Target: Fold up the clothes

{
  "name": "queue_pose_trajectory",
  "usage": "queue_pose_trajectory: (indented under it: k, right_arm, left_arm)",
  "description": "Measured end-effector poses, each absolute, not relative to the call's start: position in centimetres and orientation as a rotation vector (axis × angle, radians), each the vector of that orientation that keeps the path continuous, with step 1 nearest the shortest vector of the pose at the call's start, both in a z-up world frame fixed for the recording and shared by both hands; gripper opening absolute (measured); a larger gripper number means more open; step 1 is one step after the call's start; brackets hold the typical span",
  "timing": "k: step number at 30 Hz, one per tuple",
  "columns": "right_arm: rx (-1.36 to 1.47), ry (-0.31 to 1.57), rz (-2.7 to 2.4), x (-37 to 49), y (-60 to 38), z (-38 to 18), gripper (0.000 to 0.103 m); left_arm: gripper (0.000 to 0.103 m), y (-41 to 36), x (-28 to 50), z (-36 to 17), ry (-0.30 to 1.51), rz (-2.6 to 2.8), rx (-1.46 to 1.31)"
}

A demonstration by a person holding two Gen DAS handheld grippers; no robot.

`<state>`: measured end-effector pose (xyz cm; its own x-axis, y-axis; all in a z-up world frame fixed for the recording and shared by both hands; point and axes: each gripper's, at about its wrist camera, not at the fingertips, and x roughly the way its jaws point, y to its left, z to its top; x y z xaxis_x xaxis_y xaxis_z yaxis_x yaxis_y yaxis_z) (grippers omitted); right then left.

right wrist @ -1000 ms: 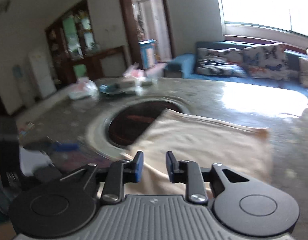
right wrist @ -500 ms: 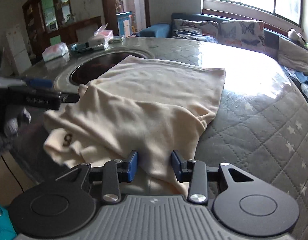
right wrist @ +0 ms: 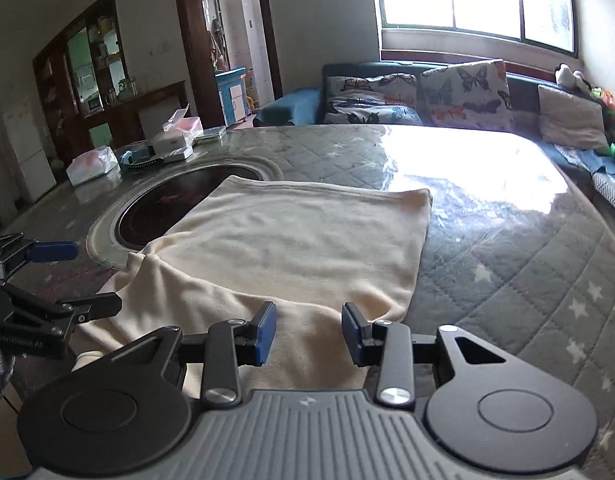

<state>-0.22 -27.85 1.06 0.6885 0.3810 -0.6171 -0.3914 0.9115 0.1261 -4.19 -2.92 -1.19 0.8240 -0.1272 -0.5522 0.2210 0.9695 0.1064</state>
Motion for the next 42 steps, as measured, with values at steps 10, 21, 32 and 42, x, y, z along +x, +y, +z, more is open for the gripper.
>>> queue_pose_trajectory:
  k: [10, 21, 32, 42]
  right_arm:
    - [-0.026, 0.684, 0.407, -1.4, -28.2, 0.5, 0.037]
    - [-0.02, 0.652, 0.406, -1.4, -28.1, 0.9, 0.037]
    - [-0.049, 0.64, 0.406, -1.0, -27.4, 0.3, 0.037]
    - [-0.11, 0.674, 0.445, -0.6, -25.6, -1.2, 0.035]
  left_arm:
    - [0.037, -3.5, -3.5, -2.7, 0.653, -0.265, 0.151]
    - [0.004, -2.2, -5.2, -0.7, 0.583, -0.262, 0.119]
    - [0.006, -1.2, -4.3, -1.1, 0.64, -0.241, 0.091]
    - [0.032, -2.1, -4.6, -0.4, 0.601, -0.265, 0.078]
